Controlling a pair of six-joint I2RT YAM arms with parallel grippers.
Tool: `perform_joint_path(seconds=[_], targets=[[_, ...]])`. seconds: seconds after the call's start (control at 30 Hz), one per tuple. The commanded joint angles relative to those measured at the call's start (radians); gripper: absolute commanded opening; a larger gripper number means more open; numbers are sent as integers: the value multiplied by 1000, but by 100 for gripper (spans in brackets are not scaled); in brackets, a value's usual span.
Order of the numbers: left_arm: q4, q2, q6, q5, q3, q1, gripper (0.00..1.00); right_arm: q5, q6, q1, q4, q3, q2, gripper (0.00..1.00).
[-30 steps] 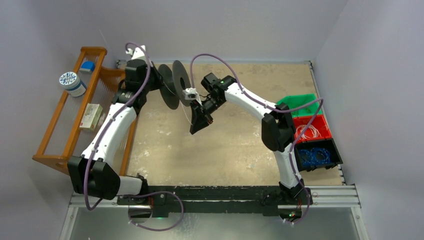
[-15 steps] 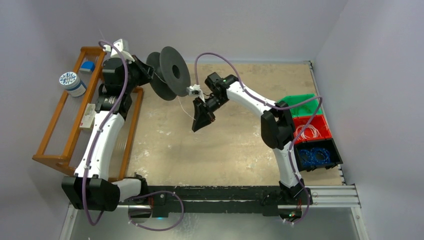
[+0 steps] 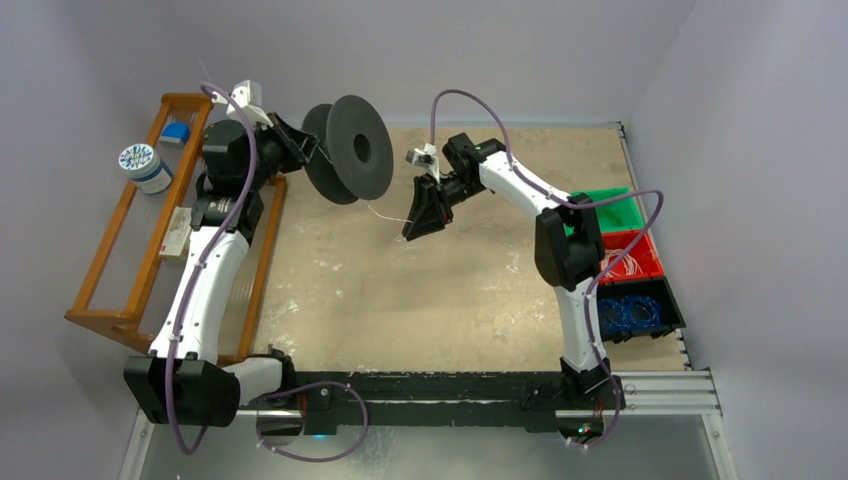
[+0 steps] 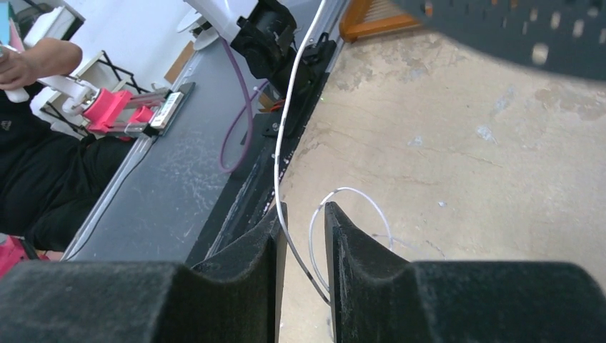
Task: Wrap the cables
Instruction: Wrap the cable around the cable reel.
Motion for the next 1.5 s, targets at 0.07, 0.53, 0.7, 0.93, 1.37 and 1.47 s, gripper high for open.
perform_joint_path(seconds=[0.07,0.53,0.7,0.93,1.37,1.47], targets=[[162,-4,-51,112,-27,8,0,-79,-15,17,-25,-11,-49,29],[188,-34,-31,324,20,8,0,-79,121,-144,63,-30,-13,14],[78,-18,112,432,34,6,0,-114,164,-214,91,-37,-26,15],[-47,-17,379,436,39,-34,0,-90,236,-227,143,-40,-47,12],[-134,1,618,298,36,-215,0,31,391,-226,242,-40,-68,0],[-130,-5,647,234,32,-229,0,26,404,-226,248,-33,-72,0]])
